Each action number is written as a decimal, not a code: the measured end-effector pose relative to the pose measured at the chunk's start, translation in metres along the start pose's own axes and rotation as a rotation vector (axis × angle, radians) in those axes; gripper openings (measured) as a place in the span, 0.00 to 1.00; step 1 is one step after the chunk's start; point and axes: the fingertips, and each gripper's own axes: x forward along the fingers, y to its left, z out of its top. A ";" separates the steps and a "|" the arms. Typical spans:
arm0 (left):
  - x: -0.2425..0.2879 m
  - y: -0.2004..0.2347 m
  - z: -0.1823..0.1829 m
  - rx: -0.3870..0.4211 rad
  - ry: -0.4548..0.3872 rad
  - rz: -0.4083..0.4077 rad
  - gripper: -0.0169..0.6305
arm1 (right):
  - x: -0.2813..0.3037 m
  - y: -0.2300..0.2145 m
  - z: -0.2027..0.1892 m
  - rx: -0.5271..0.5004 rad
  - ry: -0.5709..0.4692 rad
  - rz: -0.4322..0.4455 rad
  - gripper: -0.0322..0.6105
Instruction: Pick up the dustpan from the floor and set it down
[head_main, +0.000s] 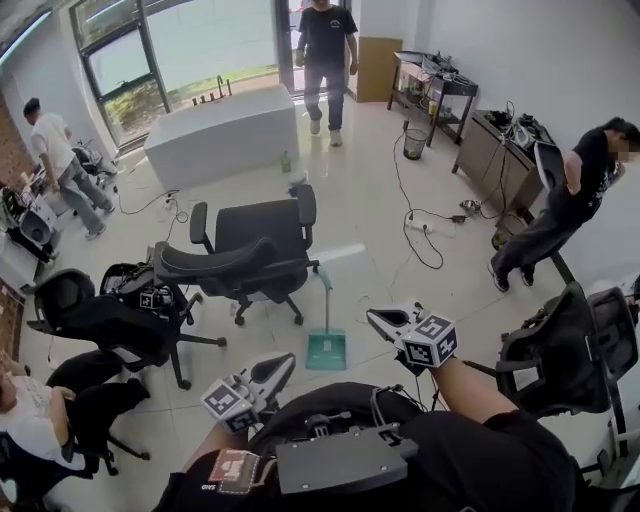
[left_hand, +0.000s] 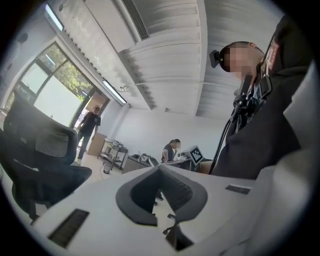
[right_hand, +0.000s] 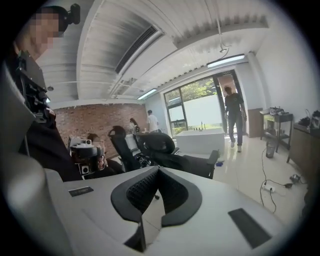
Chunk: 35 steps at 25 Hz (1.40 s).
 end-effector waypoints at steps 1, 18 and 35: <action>0.002 0.017 0.001 -0.005 0.005 -0.021 0.04 | 0.017 -0.001 0.000 0.004 0.007 -0.003 0.08; 0.196 0.182 -0.012 -0.052 0.060 0.186 0.04 | 0.159 -0.261 -0.043 0.033 0.184 0.137 0.08; 0.202 0.354 -0.108 -0.253 0.170 0.356 0.04 | 0.430 -0.451 -0.209 0.107 0.539 0.066 0.41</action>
